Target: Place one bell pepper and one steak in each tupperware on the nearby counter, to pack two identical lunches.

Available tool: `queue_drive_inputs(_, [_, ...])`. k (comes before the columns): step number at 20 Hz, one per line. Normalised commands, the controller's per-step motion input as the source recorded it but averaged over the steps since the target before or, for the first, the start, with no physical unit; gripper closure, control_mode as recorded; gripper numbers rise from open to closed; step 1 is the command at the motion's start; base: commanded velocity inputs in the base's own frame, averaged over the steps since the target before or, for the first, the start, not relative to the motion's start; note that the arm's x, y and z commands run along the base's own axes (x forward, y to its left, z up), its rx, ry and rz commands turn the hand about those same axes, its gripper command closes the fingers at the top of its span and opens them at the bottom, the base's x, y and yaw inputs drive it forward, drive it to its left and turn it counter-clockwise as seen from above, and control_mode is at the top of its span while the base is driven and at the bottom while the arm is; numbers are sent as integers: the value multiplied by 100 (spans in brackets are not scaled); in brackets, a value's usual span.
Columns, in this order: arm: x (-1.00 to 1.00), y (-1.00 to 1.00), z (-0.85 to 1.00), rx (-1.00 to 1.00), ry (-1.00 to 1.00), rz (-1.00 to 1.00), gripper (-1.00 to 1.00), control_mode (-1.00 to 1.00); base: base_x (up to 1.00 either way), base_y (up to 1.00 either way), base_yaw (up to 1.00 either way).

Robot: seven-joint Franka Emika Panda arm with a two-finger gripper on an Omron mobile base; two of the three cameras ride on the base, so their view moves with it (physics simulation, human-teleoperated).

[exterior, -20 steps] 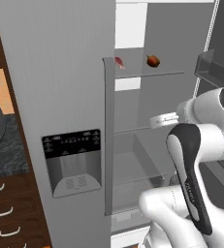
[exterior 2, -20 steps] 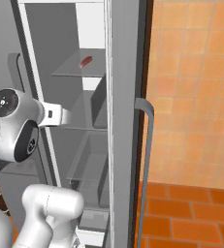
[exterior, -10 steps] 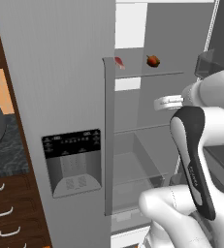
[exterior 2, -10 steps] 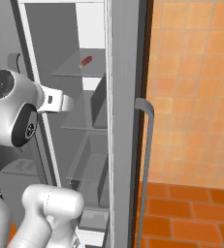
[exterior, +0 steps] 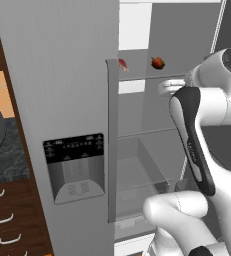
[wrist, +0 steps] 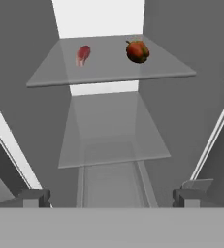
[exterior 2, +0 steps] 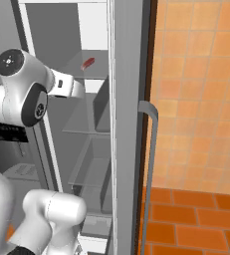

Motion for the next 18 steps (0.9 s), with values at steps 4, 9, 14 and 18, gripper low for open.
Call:
queue_drive_inputs(4, [53,0,6,0,-3,-6,-100,-100,0,0,0])
queue_drive_inputs(9, [50,-13,5,0,-1,-6,-100,-100,0,0,0])
queue_drive_inputs(14, [52,-21,7,0,-3,-3,-100,-100,0,0,0])
queue_drive_inputs(18, [60,-15,0,0,-2,-1,-100,-100,0,0,0])
